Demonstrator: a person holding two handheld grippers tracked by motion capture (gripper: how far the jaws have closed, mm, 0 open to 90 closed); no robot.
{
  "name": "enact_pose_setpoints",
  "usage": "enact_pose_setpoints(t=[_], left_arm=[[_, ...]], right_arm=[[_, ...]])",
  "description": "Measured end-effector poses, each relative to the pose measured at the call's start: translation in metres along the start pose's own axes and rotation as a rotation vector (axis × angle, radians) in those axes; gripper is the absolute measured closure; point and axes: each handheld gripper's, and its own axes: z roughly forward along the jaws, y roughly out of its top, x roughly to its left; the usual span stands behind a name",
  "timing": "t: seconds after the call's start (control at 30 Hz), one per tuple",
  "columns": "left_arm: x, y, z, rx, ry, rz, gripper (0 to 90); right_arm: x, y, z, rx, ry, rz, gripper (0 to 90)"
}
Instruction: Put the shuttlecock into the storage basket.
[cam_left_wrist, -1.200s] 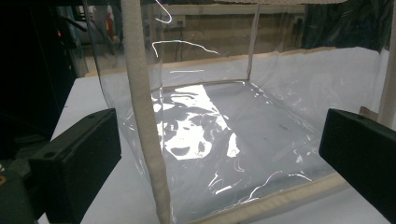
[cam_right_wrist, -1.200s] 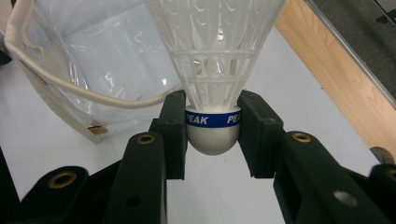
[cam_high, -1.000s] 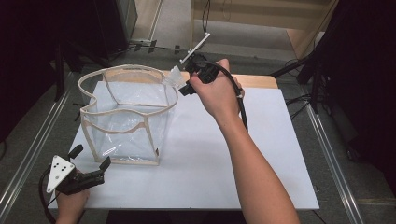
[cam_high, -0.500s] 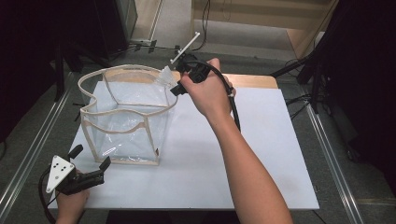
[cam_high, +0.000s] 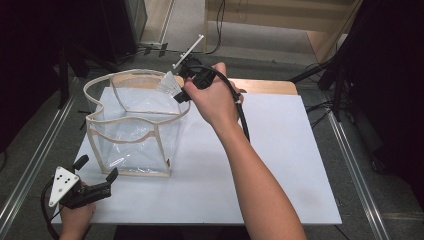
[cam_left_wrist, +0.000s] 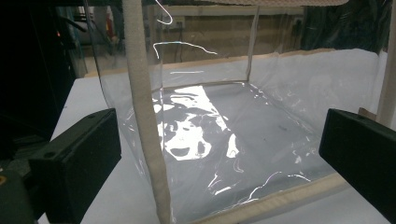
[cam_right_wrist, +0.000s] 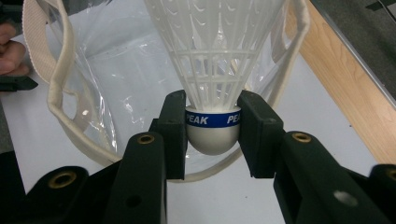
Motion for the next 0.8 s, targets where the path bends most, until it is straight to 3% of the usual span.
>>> enact_pose_setpoints(t=[0.3, 0.37, 0.4, 0.43, 0.47, 0.53, 0.6, 0.8], left_arm=[[0.0, 0.0, 0.0, 0.0, -0.001, -0.002, 0.0], [0.0, 0.0, 0.0, 0.0, -0.002, -0.002, 0.0], [0.0, 0.0, 0.0, 0.0, -0.002, -0.002, 0.0], [0.0, 0.0, 0.0, 0.0, -0.001, -0.002, 0.0], [0.0, 0.0, 0.0, 0.0, -0.001, -0.002, 0.0], [0.0, 0.0, 0.0, 0.001, -0.001, -0.002, 0.0], [0.0, 0.0, 0.0, 0.001, -0.001, -0.001, 0.0], [0.0, 0.0, 0.0, 0.001, -0.002, -0.002, 0.0]], right_arm=[[0.001, 0.001, 0.007, 0.023, -0.019, 0.014, 59.6], [0.0, -0.001, 0.007, 0.019, -0.011, 0.019, 43.9], [0.0, -0.002, 0.006, 0.005, -0.028, 0.02, 34.9], [0.0, -0.004, 0.005, -0.012, -0.048, 0.019, 16.8], [0.0, -0.004, 0.005, -0.012, -0.048, 0.019, 16.8], [0.001, -0.005, 0.005, -0.026, -0.068, 0.015, 0.0], [0.001, -0.007, 0.005, -0.041, -0.085, 0.002, 0.0], [-0.002, -0.017, 0.004, -0.056, -0.066, 0.019, 0.0]])
